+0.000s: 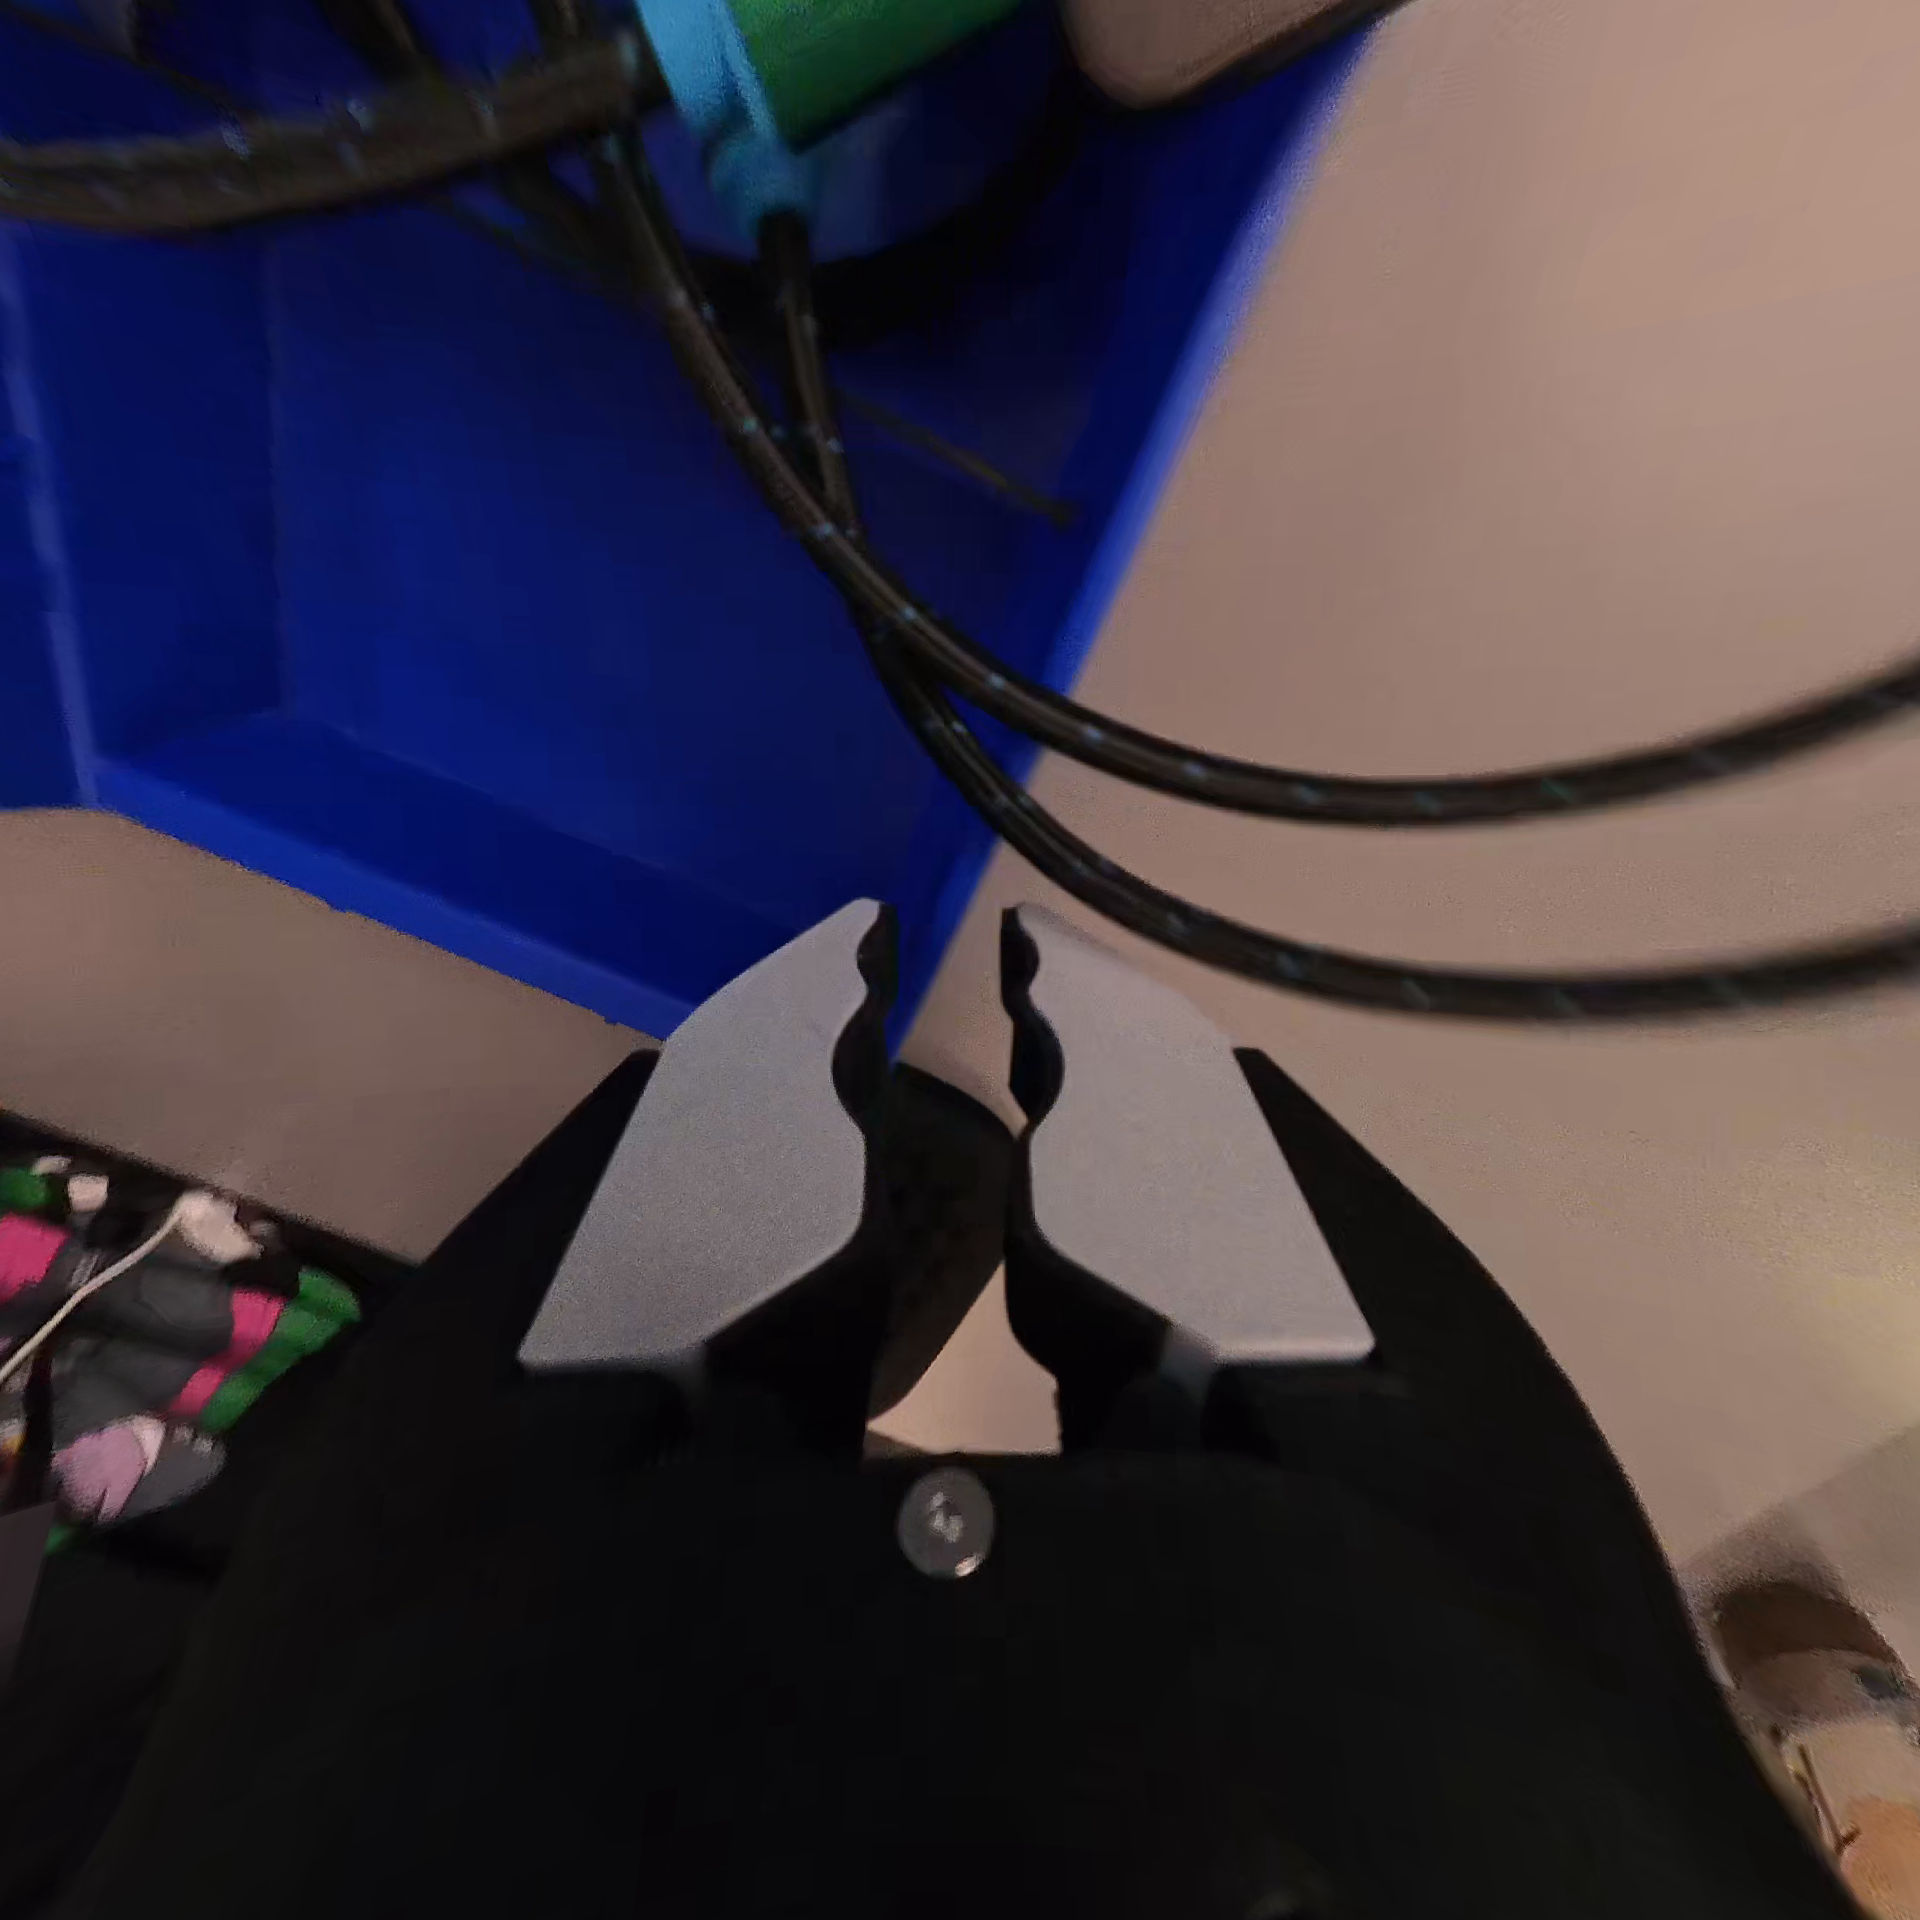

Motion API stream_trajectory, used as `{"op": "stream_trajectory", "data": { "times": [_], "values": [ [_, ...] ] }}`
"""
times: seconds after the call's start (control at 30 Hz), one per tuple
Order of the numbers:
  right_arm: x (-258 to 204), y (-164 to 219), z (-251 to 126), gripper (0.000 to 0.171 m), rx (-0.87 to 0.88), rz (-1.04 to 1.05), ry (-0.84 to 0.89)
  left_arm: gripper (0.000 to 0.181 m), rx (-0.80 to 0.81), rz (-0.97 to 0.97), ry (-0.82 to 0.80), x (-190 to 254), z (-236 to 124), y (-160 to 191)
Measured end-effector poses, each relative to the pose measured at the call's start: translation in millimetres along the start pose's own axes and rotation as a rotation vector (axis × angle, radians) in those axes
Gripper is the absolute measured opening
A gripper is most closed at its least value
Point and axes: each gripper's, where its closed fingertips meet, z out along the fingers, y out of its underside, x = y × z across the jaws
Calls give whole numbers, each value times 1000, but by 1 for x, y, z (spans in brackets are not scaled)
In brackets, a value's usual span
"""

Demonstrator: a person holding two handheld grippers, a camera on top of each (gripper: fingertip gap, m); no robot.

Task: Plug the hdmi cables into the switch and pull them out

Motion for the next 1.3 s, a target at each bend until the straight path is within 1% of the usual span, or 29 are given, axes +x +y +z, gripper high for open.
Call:
{"op": "stream_trajectory", "data": {
  "times": [0.03, 0.07, 0.1, 0.17, 0.23, 0.27, 0.3, 0.33, 0.37, 0.4, 0.43, 0.47, 0.53, 0.63, 0.7, 0.73, 0.8, 0.83, 0.87, 0.93, 0.97, 1.07, 1.1, 1.13, 1.17, 1.23, 1.3],
  "values": [
    [3, -4, -15, 22, 70, 21, 40, 27, 81, 2, -28, -1, -15, -8],
    [0, -11, -32, 22, 160, 34, 64, 35, 171, 4, -68, -3, -32, -17],
    [-7, -21, -51, 23, 264, 24, 79, 38, 273, 6, -113, -5, -50, -28],
    [-40, -53, -95, 25, 549, -75, 89, 45, 502, 20, -207, -4, -89, -53],
    [-100, -83, -137, 28, 874, -275, 25, 52, 743, 49, -282, 5, -126, -77],
    [-133, -90, -149, 37, 1013, -373, -25, 55, 849, 59, -321, 10, -142, -85],
    [-166, -91, -150, 39, 1113, -457, -93, 59, 940, 69, -364, 15, -156, -90],
    [-200, -90, -142, 43, 1152, -526, -201, 61, 1017, 79, -410, 21, -167, -94],
    [-230, -90, -123, 45, 1083, -538, -311, 62, 1079, 93, -453, 27, -177, -96],
    [-252, -92, -97, 53, 973, -517, -382, 64, 1129, 108, -494, 33, -184, -98],
    [-265, -97, -69, 57, 853, -502, -395, 66, 1171, 120, -531, 38, -190, -101],
    [-269, -105, -46, 57, 751, -484, -367, 67, 1207, 120, -563, 42, -196, -102],
    [-257, -132, -16, 57, 643, -407, -231, 70, 1257, 121, -596, 52, -201, -105],
    [-243, -157, 5, 57, 507, -338, -120, 72, 1261, 142, -599, 65, -197, -109],
    [-253, -158, 16, 54, 411, -290, -161, 74, 1240, 154, -600, 69, -192, -112],
    [-252, -158, 24, 54, 370, -283, -127, 74, 1234, 155, -603, 69, -190, -113],
    [-237, -155, 38, 55, 282, -304, 23, 74, 1220, 159, -614, 69, -187, -114],
    [-232, -153, 43, 56, 247, -313, 69, 74, 1213, 159, -616, 68, -186, -114],
    [-235, -149, 48, 54, 214, -295, 37, 75, 1210, 158, -612, 68, -186, -114],
    [-250, -143, 58, 50, 166, -188, -88, 75, 1218, 148, -593, 68, -186, -114],
    [-254, -141, 65, 50, 147, -152, -116, 75, 1221, 139, -586, 67, -187, -114],
    [-253, -130, 91, 50, 64, -144, -70, 75, 1225, 121, -569, 63, -189, -112],
    [-250, -126, 99, 47, 30, -151, -51, 75, 1221, 118, -566, 62, -189, -111],
    [-247, -125, 106, 41, 2, -150, -34, 75, 1218, 117, -563, 61, -189, -111],
    [-247, -125, 111, 39, -18, -148, -45, 75, 1218, 114, -558, 61, -189, -110],
    [-251, -124, 118, 28, -66, -120, -98, 75, 1213, 112, -536, 61, -188, -109],
    [-249, -127, 118, 22, -114, -82, -124, 76, 1205, 114, -467, 65, -186, -109]
  ]
}}
